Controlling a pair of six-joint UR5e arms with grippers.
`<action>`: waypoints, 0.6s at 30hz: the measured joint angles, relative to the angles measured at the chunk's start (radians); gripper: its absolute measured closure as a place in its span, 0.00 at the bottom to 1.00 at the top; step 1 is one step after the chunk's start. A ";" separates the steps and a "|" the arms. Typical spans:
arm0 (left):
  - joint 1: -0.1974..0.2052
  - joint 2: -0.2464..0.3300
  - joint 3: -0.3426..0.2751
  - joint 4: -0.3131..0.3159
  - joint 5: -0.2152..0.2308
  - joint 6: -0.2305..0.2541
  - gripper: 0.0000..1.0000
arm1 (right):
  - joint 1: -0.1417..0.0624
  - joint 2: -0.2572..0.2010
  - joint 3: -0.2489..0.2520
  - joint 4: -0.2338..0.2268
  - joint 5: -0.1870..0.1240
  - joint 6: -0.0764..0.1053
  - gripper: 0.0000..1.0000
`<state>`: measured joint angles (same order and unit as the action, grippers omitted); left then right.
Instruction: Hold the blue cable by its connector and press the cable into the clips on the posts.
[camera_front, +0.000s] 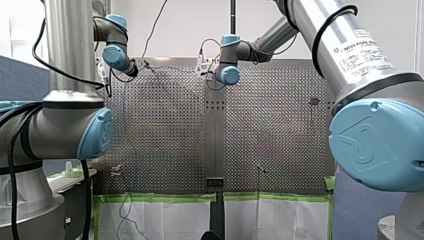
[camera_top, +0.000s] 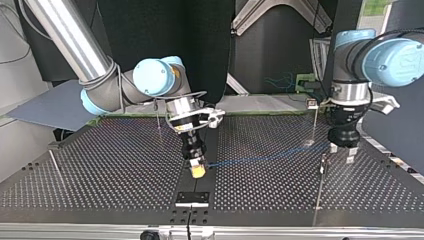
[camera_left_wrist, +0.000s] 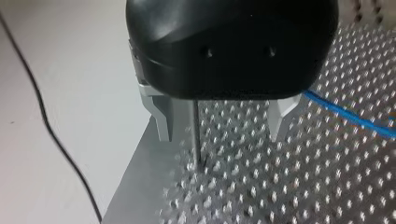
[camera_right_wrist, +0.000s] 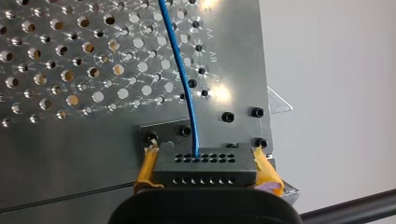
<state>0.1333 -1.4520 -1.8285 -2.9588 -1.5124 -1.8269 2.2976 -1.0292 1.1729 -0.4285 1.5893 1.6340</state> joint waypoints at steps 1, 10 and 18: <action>-0.004 0.007 -0.002 -0.007 -0.001 0.004 0.00 | 0.000 0.000 0.000 0.000 0.000 0.000 1.00; -0.030 0.068 -0.001 -0.084 -0.005 0.053 0.00 | 0.000 0.008 0.001 0.019 0.007 -0.011 1.00; -0.049 0.071 0.005 -0.146 -0.004 0.081 0.00 | 0.000 0.015 0.001 0.028 0.020 -0.019 1.00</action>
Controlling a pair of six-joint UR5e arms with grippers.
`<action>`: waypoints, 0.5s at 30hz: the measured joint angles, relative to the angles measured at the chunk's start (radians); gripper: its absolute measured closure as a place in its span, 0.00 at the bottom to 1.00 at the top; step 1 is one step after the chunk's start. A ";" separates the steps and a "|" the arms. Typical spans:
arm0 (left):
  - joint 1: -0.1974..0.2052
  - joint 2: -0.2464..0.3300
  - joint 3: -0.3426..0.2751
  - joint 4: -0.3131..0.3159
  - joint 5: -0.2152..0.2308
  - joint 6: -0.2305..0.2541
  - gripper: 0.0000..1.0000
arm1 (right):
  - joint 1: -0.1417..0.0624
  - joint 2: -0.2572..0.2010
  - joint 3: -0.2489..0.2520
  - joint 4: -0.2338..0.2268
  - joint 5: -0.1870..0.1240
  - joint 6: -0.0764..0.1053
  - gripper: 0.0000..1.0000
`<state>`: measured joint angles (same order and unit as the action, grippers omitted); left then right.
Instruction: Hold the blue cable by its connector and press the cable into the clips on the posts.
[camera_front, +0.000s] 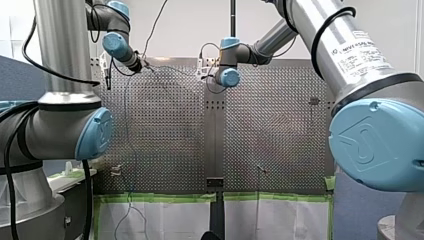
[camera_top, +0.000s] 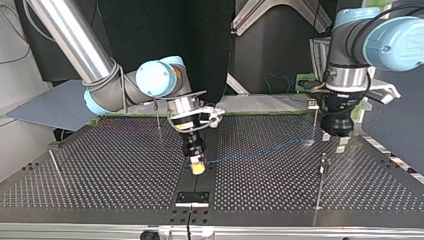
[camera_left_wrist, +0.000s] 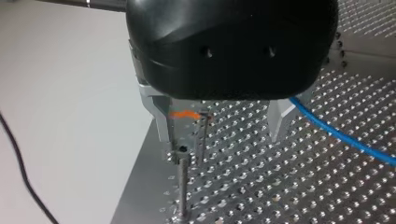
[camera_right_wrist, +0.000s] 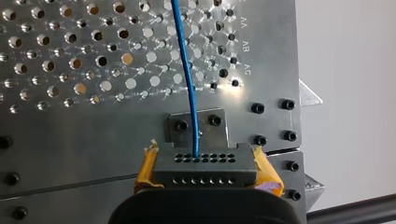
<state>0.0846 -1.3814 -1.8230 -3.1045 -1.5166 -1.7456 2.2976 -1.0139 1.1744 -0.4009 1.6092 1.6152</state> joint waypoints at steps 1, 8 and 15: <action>-0.001 0.000 0.000 -0.002 0.000 0.002 0.00 | 0.000 0.000 0.000 0.000 0.001 0.000 1.00; -0.007 -0.001 0.000 0.001 -0.011 0.032 0.00 | -0.001 0.002 0.000 0.000 0.004 -0.001 1.00; -0.009 -0.001 0.000 0.042 -0.015 0.091 0.00 | 0.000 0.003 0.000 0.000 0.005 -0.001 1.00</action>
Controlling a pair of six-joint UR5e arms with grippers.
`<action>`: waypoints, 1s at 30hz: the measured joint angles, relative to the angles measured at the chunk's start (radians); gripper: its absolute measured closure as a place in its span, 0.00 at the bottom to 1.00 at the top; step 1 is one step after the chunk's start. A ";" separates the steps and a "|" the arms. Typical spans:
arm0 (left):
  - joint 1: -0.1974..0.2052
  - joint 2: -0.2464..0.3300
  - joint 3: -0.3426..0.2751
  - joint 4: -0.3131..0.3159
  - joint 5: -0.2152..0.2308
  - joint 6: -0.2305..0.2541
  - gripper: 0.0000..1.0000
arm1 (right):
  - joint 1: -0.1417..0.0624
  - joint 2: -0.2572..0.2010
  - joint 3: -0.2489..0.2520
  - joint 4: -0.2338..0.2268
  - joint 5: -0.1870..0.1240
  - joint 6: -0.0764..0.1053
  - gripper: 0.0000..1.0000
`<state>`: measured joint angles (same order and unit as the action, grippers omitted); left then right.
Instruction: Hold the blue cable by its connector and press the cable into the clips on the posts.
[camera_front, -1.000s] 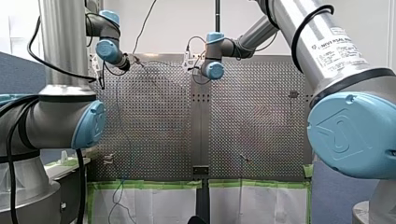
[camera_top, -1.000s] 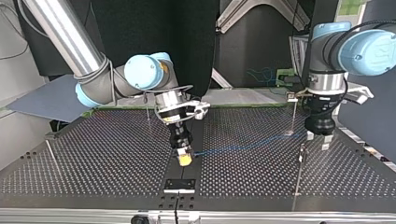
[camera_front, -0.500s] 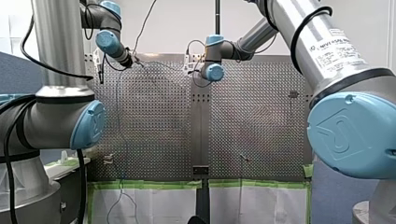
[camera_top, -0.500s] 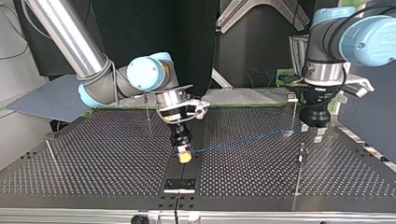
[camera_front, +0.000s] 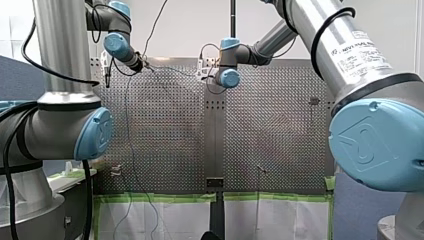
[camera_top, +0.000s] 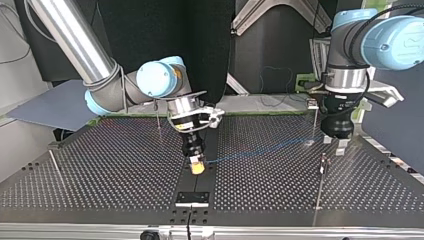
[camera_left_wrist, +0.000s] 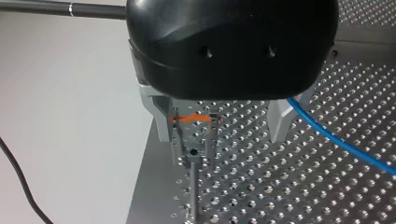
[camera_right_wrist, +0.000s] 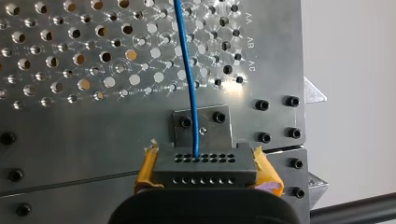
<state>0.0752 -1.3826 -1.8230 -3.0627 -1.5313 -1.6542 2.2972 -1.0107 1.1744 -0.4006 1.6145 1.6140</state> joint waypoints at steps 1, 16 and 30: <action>0.000 0.000 0.000 0.006 0.000 0.007 0.00 | 0.000 0.000 0.000 0.000 0.000 0.000 1.00; 0.000 -0.001 0.000 0.054 0.009 0.077 0.00 | 0.000 0.002 0.000 0.003 0.001 0.000 1.00; -0.008 -0.001 0.000 0.043 0.003 0.076 0.00 | 0.000 0.006 0.000 0.000 0.002 -0.001 1.00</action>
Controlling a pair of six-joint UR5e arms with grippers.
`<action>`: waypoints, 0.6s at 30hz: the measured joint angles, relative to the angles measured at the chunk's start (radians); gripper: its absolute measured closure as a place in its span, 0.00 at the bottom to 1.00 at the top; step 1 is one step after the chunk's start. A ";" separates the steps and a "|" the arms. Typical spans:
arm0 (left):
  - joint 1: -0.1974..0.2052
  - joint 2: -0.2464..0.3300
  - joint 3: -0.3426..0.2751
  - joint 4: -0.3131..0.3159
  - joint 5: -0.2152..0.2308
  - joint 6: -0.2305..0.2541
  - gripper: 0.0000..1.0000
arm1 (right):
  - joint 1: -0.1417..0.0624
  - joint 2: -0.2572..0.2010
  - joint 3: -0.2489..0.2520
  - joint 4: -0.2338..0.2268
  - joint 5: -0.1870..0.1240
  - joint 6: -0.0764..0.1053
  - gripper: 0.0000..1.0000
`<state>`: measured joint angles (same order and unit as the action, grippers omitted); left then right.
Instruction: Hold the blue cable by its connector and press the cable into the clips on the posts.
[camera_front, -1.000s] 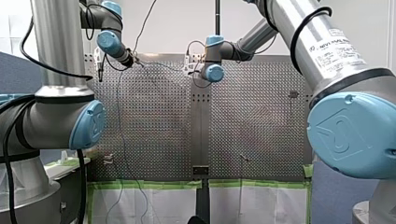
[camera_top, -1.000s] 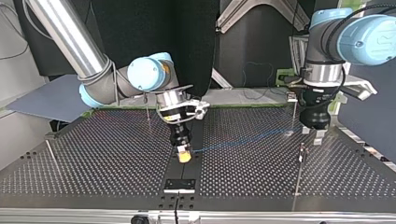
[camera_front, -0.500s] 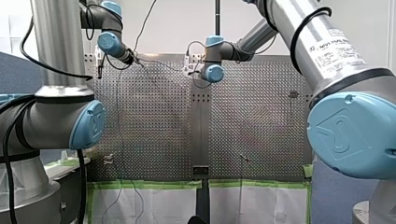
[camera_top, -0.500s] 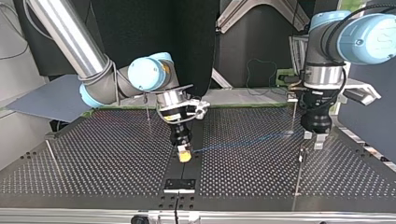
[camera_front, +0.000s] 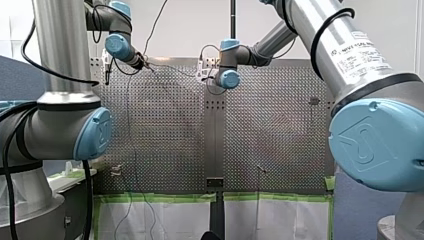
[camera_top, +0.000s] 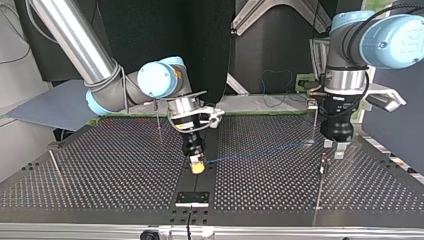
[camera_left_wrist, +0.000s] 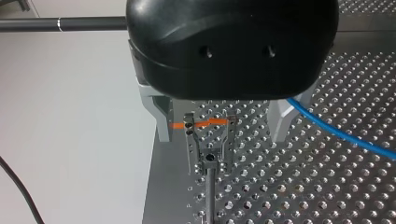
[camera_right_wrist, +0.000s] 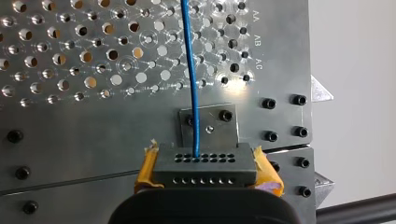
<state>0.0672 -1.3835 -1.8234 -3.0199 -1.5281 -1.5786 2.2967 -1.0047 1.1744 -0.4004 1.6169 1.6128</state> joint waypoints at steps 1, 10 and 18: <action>-0.001 0.000 0.000 0.000 0.000 0.000 0.00 | 0.000 0.001 0.000 0.000 0.000 0.000 1.00; -0.007 0.000 0.000 -0.002 -0.011 -0.001 0.00 | 0.001 0.005 0.000 0.000 0.000 0.000 1.00; -0.009 0.000 0.000 -0.002 -0.015 0.000 0.00 | 0.001 0.008 0.000 0.000 0.000 0.000 1.00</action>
<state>0.0582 -1.3837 -1.8235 -3.0221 -1.5435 -1.5785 2.2975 -0.9969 1.1744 -0.4004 1.6169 1.6125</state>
